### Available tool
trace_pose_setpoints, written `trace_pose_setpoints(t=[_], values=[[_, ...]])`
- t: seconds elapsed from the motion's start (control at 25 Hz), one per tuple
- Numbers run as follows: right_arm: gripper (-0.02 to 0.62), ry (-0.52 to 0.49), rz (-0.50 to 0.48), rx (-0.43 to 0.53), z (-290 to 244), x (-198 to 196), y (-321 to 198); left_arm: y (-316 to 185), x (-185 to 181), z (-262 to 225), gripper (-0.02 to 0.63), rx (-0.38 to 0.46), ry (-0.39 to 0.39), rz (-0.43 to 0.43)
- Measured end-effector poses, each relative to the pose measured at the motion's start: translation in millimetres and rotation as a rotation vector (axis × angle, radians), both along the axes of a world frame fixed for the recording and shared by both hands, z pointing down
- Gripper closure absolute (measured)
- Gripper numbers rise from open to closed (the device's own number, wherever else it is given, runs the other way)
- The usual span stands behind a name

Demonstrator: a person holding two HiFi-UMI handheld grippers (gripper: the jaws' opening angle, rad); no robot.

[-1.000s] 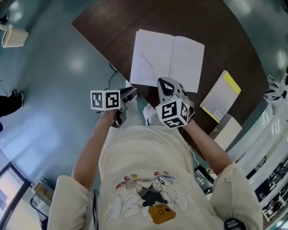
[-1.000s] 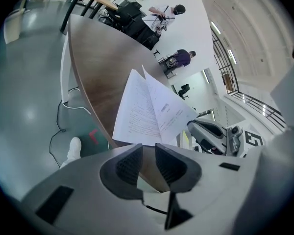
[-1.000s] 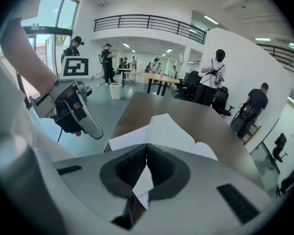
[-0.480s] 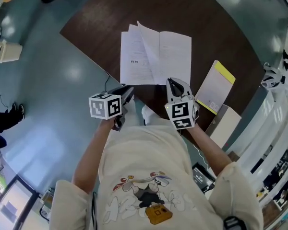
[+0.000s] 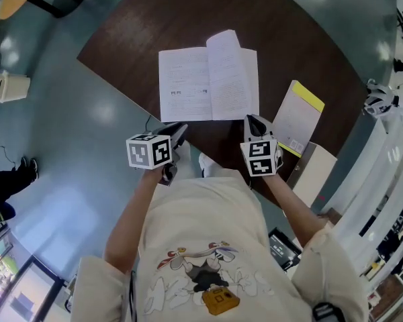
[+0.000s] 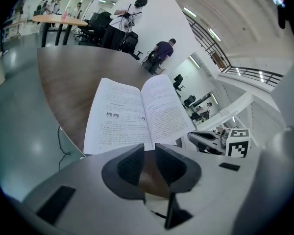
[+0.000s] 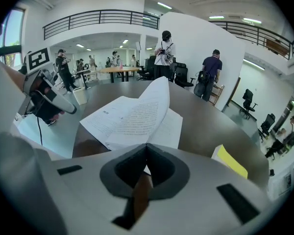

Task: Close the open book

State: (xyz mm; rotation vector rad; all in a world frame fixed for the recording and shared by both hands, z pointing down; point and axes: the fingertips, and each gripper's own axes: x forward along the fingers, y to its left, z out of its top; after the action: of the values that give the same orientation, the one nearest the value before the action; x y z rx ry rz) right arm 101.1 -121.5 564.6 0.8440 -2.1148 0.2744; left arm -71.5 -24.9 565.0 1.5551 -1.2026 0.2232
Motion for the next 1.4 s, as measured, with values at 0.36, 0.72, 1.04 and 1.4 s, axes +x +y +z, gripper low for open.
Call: trace_pose_setpoints(t=[0.36, 0.72, 1.04, 1.4], values=[[0.591, 0.082, 0.118, -0.131, 56, 44, 4, 6, 6, -1, 0.531, -0.012, -0.015, 0.008], [0.495, 0.040, 0.003, -0.058, 21, 13, 11, 15, 7, 0, 0.531, -0.015, -0.006, -0.020], [0.466, 0.044, -0.349, 0.062, 3, -83, 49, 32, -8, 2, 0.531, -0.017, 0.003, -0.068], [0.399, 0.154, -0.576, 0.090, 25, -108, 73, 43, -20, 2, 0.531, -0.014, 0.007, -0.109]])
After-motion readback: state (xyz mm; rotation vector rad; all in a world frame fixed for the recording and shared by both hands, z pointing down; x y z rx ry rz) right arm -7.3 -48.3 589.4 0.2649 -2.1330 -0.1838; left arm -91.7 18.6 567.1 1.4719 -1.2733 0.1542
